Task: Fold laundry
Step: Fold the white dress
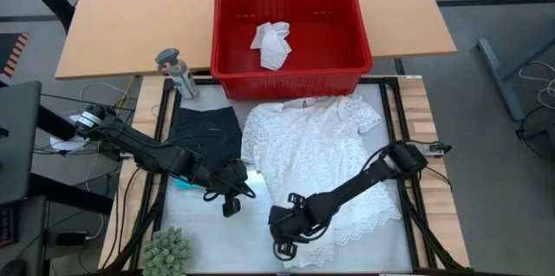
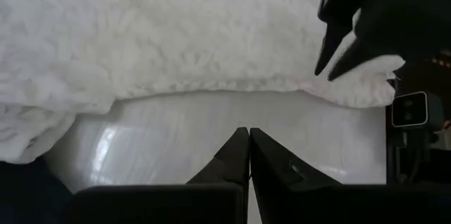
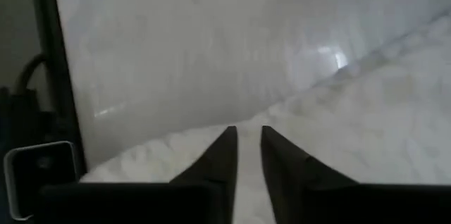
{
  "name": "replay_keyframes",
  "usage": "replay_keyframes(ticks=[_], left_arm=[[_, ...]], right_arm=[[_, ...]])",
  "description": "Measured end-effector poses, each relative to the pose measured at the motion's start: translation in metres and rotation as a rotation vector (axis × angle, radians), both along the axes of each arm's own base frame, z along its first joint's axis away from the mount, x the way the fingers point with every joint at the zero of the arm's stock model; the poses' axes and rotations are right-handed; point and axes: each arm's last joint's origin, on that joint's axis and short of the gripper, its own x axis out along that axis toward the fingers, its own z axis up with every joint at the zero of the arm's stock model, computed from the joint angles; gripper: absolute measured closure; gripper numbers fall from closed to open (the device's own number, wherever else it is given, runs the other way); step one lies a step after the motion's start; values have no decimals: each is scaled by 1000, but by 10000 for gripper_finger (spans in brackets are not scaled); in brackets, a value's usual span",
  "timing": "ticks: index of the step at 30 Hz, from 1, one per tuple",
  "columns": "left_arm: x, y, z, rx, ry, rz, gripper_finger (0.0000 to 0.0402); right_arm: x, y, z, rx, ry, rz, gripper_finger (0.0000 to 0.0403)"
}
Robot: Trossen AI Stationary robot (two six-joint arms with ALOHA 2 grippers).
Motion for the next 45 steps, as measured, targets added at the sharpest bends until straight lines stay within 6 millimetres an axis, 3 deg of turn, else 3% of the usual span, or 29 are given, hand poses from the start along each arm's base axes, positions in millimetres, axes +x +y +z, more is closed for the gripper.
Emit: replay_keyframes(ticks=[3,6,9,14,18,22,24,30,35,40,45], left_arm=[[0,0,0,-1,0,0,401],[0,0,0,-2,0,0,401],[0,0,0,-3,1,0,401],[0,0,0,-5,1,1,401],[0,0,0,-5,-6,12,401],[1,2,1,30,-28,75,401],[1,2,1,68,-41,71,401],[4,-5,6,157,-117,-48,399],[13,-21,-2,309,-171,-239,365],[28,-42,-30,438,-171,-508,299],[43,-44,-67,639,-74,-557,227]], right_arm=[[7,4,-2,26,26,-42,238],[11,4,-18,21,115,-132,192],[9,2,-36,20,231,-223,171],[8,7,-46,19,266,-227,179],[-1,9,-44,-4,314,-259,241],[-22,17,-40,-60,423,-290,354],[-36,23,-36,-95,474,-292,383],[-85,52,-28,-208,671,-297,368],[-121,83,-26,-271,685,-188,368],[-145,107,-27,-275,656,-121,337],[-162,131,-28,-200,628,-55,291]])
